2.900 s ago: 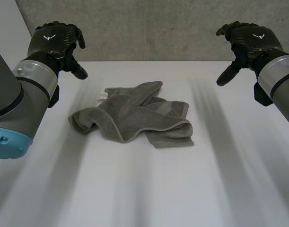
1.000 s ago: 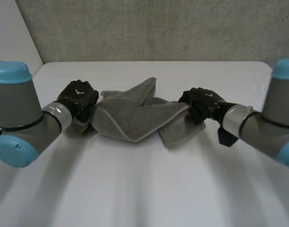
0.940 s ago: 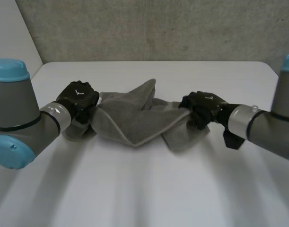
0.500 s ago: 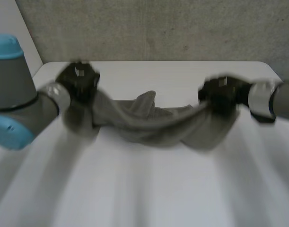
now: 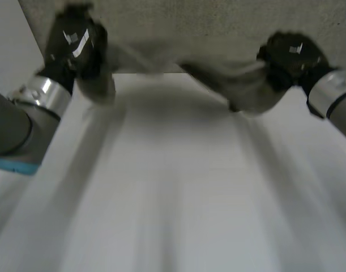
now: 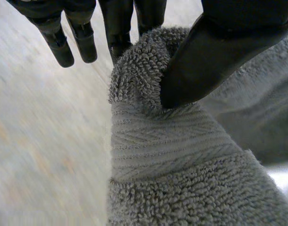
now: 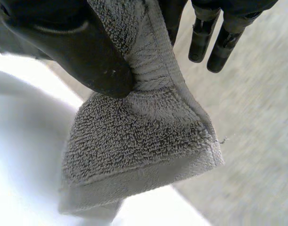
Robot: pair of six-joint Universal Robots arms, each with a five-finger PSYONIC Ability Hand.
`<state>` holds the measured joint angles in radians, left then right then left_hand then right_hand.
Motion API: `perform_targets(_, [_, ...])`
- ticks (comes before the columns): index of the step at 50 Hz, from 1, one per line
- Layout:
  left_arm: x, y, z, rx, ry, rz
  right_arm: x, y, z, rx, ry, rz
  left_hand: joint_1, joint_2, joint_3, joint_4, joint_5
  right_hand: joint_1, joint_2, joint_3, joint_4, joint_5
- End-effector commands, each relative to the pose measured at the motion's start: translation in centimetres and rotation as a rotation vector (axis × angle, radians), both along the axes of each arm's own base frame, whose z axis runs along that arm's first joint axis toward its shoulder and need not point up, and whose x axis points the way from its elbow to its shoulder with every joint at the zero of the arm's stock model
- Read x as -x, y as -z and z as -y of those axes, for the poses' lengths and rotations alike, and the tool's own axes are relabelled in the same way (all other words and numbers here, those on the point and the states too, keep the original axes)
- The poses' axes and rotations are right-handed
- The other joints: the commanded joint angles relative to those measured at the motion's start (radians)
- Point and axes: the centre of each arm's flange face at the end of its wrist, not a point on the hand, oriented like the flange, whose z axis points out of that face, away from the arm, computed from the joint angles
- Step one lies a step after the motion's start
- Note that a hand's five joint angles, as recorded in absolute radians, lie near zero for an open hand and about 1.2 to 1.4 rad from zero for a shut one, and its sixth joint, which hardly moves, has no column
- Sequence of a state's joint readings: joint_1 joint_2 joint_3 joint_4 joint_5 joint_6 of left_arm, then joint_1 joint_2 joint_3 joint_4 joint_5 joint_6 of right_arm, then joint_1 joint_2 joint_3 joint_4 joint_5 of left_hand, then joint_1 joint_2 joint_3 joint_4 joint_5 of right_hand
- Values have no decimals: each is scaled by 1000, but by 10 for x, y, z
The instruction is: Fold the towel.
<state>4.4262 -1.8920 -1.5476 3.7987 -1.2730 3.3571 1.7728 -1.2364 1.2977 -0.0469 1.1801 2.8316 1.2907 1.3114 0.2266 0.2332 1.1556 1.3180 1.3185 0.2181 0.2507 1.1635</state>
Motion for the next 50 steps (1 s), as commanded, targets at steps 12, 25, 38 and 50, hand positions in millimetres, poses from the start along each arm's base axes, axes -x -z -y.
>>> perform_targets(12, [-11, 136, -33, -294, -33, 341, 16, 113, -37, -343, -65, -129, 106, 85, -52, -59, 66, 78, 78, -44, -76, 58])
perform_targets(25, [-25, 143, -29, -321, -154, 409, 28, 114, -31, -340, -30, -137, -467, -487, -52, -59, -506, 78, 78, -44, -76, 58])
perform_targets(38, [-40, 150, -34, -416, -179, 504, 38, 112, -22, -332, 5, -130, -470, -490, -52, -59, -509, 78, 78, -44, -76, 58])
perform_targets(50, [-54, 127, -33, -454, -202, 528, 46, 109, -14, -322, 33, -127, -472, -493, -52, -59, -512, 78, 78, -44, -76, 58])
